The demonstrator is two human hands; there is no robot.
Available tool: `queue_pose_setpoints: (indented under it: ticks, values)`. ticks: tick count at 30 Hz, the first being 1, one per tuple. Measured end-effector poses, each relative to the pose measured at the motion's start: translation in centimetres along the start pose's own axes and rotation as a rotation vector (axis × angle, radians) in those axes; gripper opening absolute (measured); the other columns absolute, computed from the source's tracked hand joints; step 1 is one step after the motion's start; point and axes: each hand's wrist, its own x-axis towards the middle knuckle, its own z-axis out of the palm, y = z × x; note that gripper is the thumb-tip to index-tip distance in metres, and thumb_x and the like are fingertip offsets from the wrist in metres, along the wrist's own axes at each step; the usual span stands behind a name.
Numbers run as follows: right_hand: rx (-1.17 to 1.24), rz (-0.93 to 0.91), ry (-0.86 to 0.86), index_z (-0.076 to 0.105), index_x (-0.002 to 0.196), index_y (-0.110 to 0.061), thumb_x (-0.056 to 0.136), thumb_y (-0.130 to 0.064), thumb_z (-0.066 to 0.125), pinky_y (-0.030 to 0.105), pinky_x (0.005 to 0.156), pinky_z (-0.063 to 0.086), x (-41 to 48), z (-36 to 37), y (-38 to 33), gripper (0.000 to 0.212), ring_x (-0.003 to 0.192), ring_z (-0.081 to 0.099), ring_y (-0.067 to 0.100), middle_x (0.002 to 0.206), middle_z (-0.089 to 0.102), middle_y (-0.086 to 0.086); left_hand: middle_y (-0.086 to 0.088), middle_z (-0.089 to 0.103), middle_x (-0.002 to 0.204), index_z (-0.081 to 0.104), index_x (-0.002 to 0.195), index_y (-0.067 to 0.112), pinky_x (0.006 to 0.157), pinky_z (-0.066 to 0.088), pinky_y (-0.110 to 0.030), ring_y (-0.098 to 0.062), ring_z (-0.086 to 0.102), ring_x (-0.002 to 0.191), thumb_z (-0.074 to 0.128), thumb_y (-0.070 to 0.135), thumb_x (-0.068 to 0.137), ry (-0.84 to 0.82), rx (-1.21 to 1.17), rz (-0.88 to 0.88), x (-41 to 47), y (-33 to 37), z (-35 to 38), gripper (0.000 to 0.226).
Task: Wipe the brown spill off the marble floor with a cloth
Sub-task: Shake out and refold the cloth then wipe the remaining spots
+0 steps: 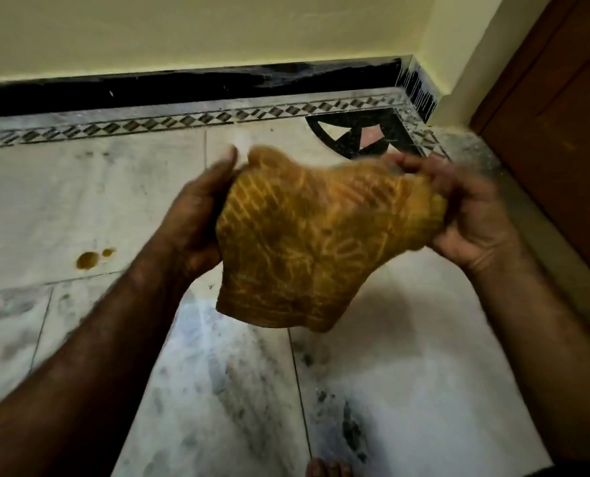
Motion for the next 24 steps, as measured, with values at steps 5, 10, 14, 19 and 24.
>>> queue_pose_setpoints:
  ticks: [5,10,14,19,24]
  values:
    - [0.184,0.207,-0.044,0.065,0.134,-0.012,0.073,-0.060,0.080,0.055,0.099,0.054,-0.4,-0.6,5.1,0.079,0.130,0.058,0.036,0.141,0.061,0.019,-0.015,0.072,0.122,0.066,0.125,0.010,0.089,0.059,-0.044,-0.033,0.068,0.113,0.060,0.035,0.093,-0.031,0.109,-0.171,-0.5,-3.0,-1.9,0.040]
    - [0.009,0.242,0.260,0.059,0.134,-0.010,0.055,-0.007,0.093,0.046,0.087,0.061,-0.6,-0.7,9.2,0.086,0.111,0.070,0.032,0.137,0.060,0.020,-0.023,0.067,0.127,0.063,0.129,0.004,0.084,0.059,-0.038,-0.037,0.068,0.114,0.073,0.005,0.083,0.089,0.078,-0.213,-0.5,-6.1,-4.4,0.048]
    - [-0.057,0.195,0.291,0.048,0.145,-0.026,0.063,0.013,0.075,0.042,0.076,0.064,-0.2,-1.3,9.2,0.094,0.115,0.065,0.038,0.132,0.058,0.020,-0.019,0.067,0.130,0.059,0.137,0.012,0.096,0.057,-0.042,-0.036,0.065,0.120,0.068,-0.009,0.080,0.051,0.078,-0.269,-0.7,-6.7,-5.5,0.061]
    - [-0.443,0.117,0.203,0.075,0.106,-0.010,0.071,0.024,0.067,0.030,0.072,0.062,0.1,-1.1,10.5,0.050,0.098,0.068,0.029,0.110,0.074,0.014,-0.027,0.068,0.121,0.055,0.131,-0.002,0.081,0.062,-0.041,-0.039,0.071,0.105,0.079,-0.011,0.066,0.185,0.140,-0.277,-0.2,-6.5,-6.0,0.070]
    - [-0.468,0.062,0.249,0.075,0.108,-0.006,0.074,0.019,0.071,0.018,0.054,0.051,0.2,-1.3,9.0,0.043,0.079,0.068,0.012,0.101,0.074,0.005,-0.014,0.063,0.105,0.051,0.134,0.018,0.079,0.060,-0.044,-0.030,0.068,0.094,0.078,-0.011,0.074,0.317,0.287,-0.159,0.1,-6.2,-5.6,0.072]
